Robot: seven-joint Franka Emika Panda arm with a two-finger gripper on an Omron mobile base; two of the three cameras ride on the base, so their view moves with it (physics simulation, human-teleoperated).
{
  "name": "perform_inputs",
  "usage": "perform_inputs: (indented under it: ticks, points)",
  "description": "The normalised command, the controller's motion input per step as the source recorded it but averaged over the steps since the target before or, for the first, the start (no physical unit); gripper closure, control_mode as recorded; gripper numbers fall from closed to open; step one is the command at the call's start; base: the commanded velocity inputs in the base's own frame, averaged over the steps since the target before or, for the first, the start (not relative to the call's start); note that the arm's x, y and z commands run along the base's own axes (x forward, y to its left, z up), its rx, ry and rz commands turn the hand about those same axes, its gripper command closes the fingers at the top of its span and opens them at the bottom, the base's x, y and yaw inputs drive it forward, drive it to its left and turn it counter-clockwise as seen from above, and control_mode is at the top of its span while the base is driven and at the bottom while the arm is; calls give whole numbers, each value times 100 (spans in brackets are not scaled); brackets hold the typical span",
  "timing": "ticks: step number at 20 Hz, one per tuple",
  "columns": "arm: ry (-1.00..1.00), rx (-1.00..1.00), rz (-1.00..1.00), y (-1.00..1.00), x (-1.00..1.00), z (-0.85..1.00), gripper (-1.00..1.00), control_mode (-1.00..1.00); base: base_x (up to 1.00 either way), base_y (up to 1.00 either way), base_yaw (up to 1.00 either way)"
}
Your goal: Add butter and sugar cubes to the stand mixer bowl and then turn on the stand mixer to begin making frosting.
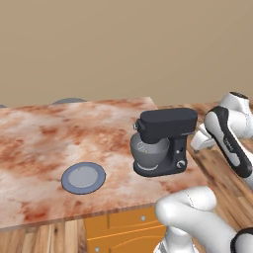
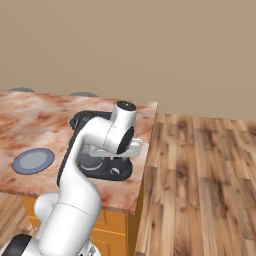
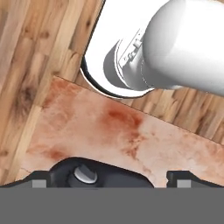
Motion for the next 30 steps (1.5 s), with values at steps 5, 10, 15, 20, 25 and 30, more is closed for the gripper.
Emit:
perform_inputs:
  ticks: [5,10,15,20,25,30]
  points:
    - [-13,-3,-20,21,-1,-34,-100,-100,0,0,0]
    - [-3,-5,-23,24,3,-37,-100,-100,0,0,0]
    - [-2,-9,-1,2,3,-35,-100,-100,0,0,0]
    - [-1,-8,0,0,7,-22,-100,-100,0,0,0]
    - [0,0,0,0,14,-4,-100,-100,0,0,0]
    - [0,0,0,0,28,-6,-100,-100,0,0,0]
